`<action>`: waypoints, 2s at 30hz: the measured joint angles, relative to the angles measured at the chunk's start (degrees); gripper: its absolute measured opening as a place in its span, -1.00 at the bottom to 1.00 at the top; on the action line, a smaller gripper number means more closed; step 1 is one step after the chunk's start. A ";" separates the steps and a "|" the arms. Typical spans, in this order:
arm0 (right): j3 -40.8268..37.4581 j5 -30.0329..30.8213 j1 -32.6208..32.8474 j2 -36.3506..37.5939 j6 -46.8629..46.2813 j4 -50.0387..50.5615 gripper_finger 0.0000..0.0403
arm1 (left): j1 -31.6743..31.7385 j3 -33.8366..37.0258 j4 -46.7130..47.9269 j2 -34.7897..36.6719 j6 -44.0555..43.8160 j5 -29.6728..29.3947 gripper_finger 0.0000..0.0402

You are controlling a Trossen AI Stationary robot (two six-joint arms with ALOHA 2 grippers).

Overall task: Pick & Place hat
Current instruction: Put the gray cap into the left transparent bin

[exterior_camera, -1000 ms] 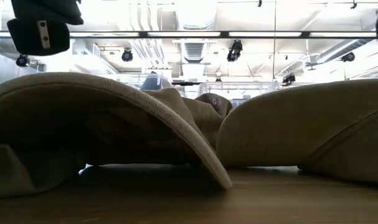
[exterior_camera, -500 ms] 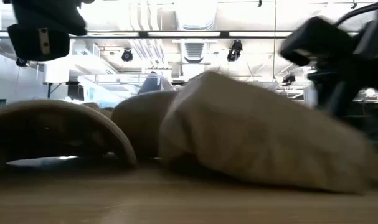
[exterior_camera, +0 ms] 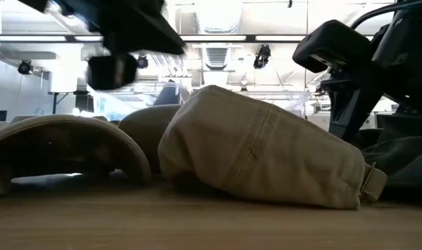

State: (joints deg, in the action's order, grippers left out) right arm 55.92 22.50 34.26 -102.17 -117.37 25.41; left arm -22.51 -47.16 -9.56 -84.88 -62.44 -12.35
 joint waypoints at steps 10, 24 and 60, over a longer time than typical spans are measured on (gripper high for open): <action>1.09 -0.72 0.38 0.00 2.33 -0.15 -0.04 | 4.58 -11.74 -0.86 -17.79 3.84 2.62 -0.88; 1.70 -2.46 1.75 0.00 3.22 -0.85 -0.04 | 7.31 -18.84 7.56 -26.47 2.95 2.31 -0.65; 0.96 -5.52 2.22 -0.33 9.46 -2.49 -0.04 | 8.94 -19.43 -4.00 -30.62 6.58 8.41 -0.64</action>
State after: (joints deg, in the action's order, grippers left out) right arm 56.88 16.98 36.47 -102.50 -107.91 22.92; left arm -13.58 -66.59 -13.56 -115.50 -55.86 -3.94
